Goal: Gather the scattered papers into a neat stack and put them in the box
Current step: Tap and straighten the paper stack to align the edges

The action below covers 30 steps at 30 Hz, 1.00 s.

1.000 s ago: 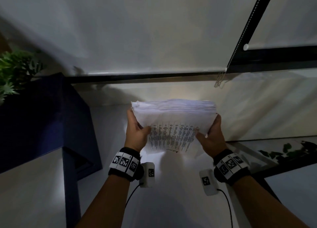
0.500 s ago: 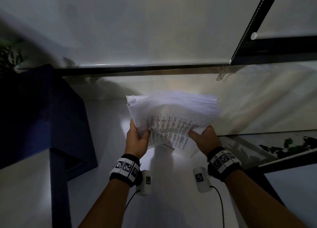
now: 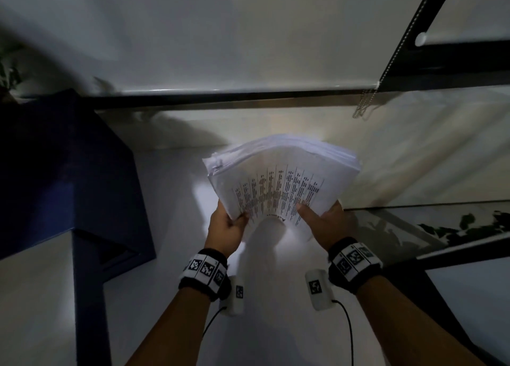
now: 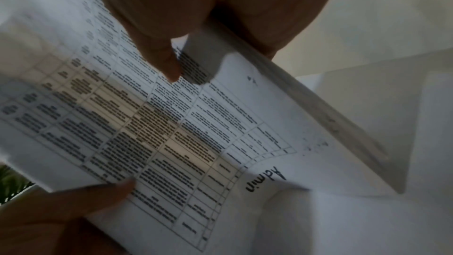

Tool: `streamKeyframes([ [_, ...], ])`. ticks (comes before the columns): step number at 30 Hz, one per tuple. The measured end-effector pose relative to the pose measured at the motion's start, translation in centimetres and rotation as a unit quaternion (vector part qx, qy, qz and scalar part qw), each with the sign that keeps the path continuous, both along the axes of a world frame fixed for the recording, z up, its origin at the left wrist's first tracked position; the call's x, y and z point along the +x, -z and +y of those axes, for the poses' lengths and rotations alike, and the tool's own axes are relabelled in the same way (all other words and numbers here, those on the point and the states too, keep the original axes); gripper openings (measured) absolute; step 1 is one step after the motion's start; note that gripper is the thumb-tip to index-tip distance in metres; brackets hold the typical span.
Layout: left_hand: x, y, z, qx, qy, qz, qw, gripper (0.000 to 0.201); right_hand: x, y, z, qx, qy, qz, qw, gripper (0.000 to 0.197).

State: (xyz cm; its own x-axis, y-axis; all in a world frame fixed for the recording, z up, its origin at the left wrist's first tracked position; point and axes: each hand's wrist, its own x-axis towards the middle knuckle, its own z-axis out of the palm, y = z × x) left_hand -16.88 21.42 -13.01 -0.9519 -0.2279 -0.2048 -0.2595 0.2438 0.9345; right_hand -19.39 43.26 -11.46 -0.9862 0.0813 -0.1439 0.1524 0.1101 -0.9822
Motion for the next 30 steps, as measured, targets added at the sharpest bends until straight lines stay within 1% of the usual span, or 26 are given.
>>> streamKeyframes([
  [3,-1.0,-0.3,0.3,0.019,-0.025,0.002,1.0,0.047,-0.6,0.4,0.1,-0.001,0.019,0.007,1.0,0.024],
  [4,-1.3,-0.3,0.4,0.025,-0.028,0.005,0.999,0.047,-0.8,0.7,0.0,-0.001,0.023,0.011,1.0,0.025],
  [6,-1.5,0.0,0.6,0.027,-0.027,0.002,0.999,0.048,-0.9,1.6,-0.1,0.011,0.018,0.009,1.0,0.034],
  [8,-1.4,0.9,0.6,0.013,-0.026,-0.03,0.999,0.042,-0.5,2.8,-0.1,0.021,0.007,-0.005,1.0,0.037],
  [10,-1.3,1.7,0.2,-0.005,-0.013,-0.065,0.998,0.033,-0.3,3.3,0.0,0.034,-0.006,-0.029,0.999,0.034],
  [12,-1.4,2.4,-0.2,-0.029,0.006,-0.099,0.995,0.031,-0.5,3.6,0.4,0.053,-0.015,-0.039,0.998,0.032],
  [16,-1.2,3.3,-0.5,-0.071,0.014,-0.102,0.992,0.034,-0.7,3.7,0.8,0.089,-0.028,-0.028,0.995,0.028],
  [20,-1.1,3.6,-0.4,-0.075,0.008,-0.106,0.992,0.036,-0.1,4.1,0.3,0.054,-0.021,-0.041,0.997,0.027],
  [24,-1.4,3.3,-0.5,-0.06,-0.005,-0.068,0.996,0.032,0.1,3.8,0.4,0.014,0.002,-0.018,1.0,0.023],
  [30,-1.0,3.1,0.2,-0.067,0.015,-0.089,0.994,0.032,0.4,3.6,0.3,0.011,-0.001,-0.034,0.999,0.02],
])
